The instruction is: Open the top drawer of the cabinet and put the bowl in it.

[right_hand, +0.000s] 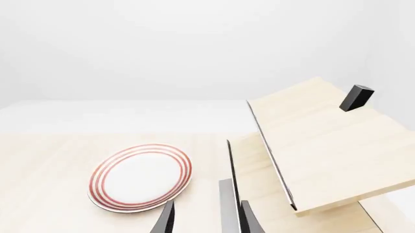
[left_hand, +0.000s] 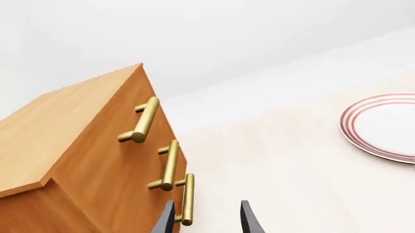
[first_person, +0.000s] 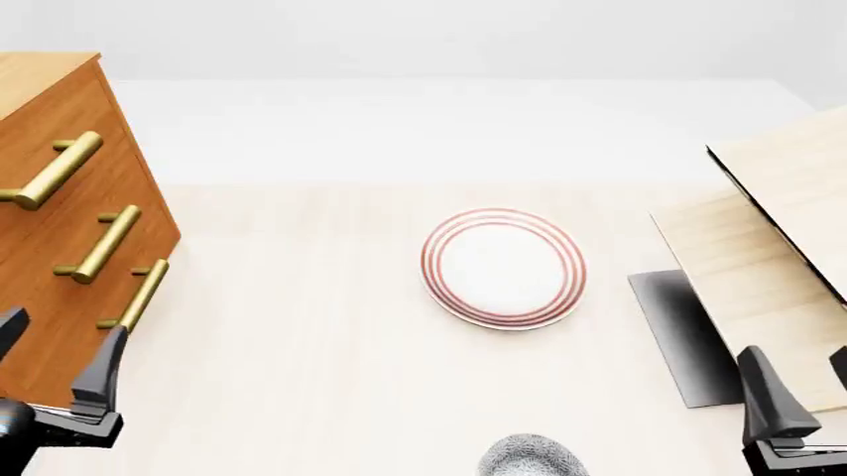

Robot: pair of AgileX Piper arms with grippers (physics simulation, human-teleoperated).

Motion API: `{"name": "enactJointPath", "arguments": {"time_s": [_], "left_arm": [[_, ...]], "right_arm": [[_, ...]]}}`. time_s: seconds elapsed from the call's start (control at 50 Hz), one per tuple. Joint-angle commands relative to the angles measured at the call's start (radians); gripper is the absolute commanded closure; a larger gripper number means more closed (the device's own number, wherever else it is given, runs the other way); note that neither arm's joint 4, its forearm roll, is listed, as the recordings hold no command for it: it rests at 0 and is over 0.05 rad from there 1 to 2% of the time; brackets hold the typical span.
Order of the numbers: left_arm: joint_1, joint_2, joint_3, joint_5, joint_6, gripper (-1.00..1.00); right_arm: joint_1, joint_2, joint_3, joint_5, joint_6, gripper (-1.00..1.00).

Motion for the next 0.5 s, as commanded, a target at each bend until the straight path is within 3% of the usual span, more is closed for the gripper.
{"name": "enactJointPath", "arguments": {"time_s": [0.02, 0.08, 0.24, 0.42, 0.5], "left_arm": [[-0.008, 0.079, -0.065, 0.018, 0.14, -1.0], [-0.019, 0.101, -0.117, 0.049, 0.199, -1.0], [-0.064, 0.149, -0.216, 0.097, 0.268, -1.0], [-0.05, 0.147, -0.269, 0.151, 0.366, -1.0], [-0.023, 0.115, -0.262, 0.172, 0.449, -1.0]], "right_arm": [[0.0, -0.001, 0.001, 0.0, 0.0, -1.0], [0.0, -0.001, 0.001, 0.0, 0.0, -1.0], [0.0, -0.001, 0.001, 0.0, 0.0, -1.0], [0.0, -0.001, 0.001, 0.0, 0.0, -1.0], [0.0, -0.001, 0.001, 0.0, 0.0, -1.0]]}}
